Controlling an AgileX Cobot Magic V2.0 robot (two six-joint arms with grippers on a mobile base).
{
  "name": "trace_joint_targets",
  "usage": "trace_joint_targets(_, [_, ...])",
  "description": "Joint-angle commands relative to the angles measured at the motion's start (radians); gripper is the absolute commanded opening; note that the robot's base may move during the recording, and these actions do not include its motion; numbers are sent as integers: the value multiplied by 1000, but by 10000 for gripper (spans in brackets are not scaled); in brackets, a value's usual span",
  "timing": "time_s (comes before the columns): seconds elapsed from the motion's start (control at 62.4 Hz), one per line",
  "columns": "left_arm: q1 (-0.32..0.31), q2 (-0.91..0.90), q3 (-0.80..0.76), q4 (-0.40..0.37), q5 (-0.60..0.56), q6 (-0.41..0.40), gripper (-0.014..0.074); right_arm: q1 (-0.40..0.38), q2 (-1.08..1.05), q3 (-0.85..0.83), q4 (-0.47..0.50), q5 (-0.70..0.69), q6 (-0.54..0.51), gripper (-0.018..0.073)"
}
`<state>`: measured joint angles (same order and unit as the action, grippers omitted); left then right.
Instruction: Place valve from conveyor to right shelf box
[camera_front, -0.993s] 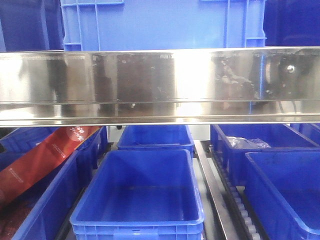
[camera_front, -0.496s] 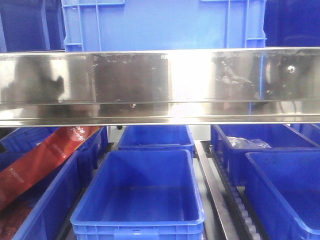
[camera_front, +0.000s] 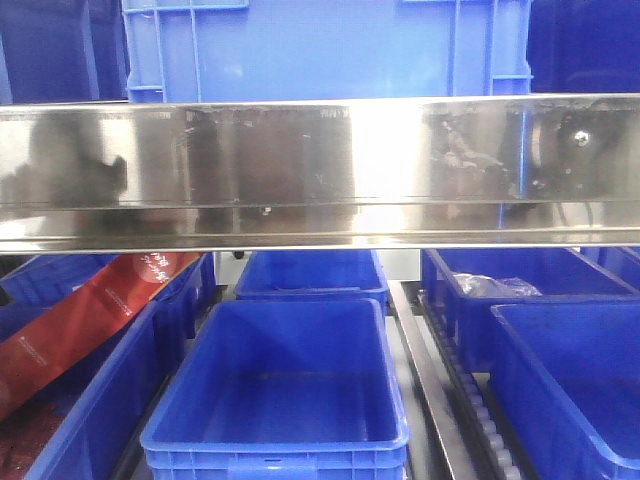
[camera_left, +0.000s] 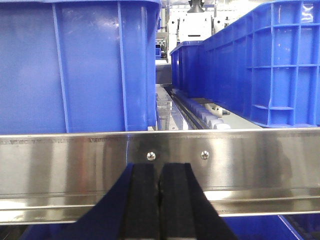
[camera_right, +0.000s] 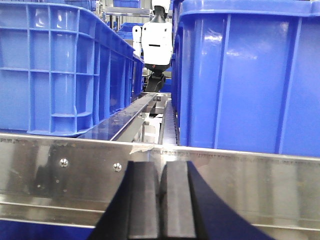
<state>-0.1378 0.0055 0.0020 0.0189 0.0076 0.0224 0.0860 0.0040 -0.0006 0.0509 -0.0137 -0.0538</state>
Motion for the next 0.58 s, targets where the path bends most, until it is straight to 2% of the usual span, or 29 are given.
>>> trace_joint_targets(0.0, [4, -6, -2, 4, -27, -9, -111, -3, -4, 1, -8, -22, 3, -167])
trace_joint_targets(0.56, [4, -6, -2, 4, -27, -9, -111, -3, -4, 1, -8, -22, 3, -167])
